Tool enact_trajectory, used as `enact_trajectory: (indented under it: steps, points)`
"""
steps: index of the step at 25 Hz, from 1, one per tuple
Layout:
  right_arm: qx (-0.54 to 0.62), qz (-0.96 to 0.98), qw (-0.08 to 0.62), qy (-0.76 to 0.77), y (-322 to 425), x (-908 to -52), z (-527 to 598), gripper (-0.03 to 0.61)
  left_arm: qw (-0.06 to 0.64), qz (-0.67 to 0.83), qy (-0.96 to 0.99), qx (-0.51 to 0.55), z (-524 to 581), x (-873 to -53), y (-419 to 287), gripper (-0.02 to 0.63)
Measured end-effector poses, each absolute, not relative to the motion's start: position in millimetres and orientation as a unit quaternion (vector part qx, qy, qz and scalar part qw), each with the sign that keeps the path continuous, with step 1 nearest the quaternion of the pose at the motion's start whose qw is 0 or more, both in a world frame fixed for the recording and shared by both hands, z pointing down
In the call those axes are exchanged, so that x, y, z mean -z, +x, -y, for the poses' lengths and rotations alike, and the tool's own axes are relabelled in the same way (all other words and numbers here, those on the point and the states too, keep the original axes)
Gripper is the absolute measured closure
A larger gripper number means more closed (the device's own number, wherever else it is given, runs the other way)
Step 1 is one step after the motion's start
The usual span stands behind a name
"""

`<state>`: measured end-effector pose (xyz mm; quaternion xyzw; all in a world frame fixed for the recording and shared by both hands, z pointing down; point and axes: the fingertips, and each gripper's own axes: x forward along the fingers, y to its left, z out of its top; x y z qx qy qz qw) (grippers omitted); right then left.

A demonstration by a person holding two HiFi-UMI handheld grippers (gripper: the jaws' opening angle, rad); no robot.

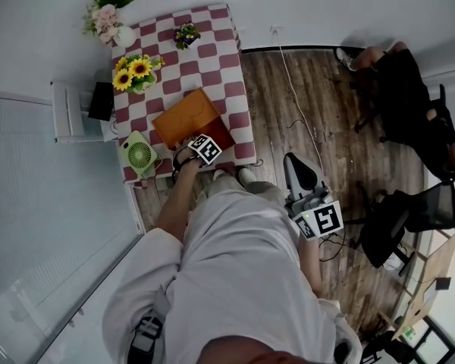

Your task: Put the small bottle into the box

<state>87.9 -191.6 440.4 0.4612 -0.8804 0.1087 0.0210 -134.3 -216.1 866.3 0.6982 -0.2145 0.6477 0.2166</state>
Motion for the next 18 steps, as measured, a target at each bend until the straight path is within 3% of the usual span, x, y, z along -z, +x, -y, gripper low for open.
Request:
enact_trajectory:
  steps: [12, 18]
  points:
    - [-0.109, 0.905, 0.008, 0.412, 77.0, -438.4, 197.3, 0.575, 0.246, 0.289, 0.779, -0.5, 232.4, -775.3, -131.9, 0.355]
    - [-0.108, 0.923, 0.004, 0.37, 64.3, -433.2, 202.2, 0.575, 0.178, 0.4, 0.825, -0.358, 246.3, -667.0, -124.4, 0.469]
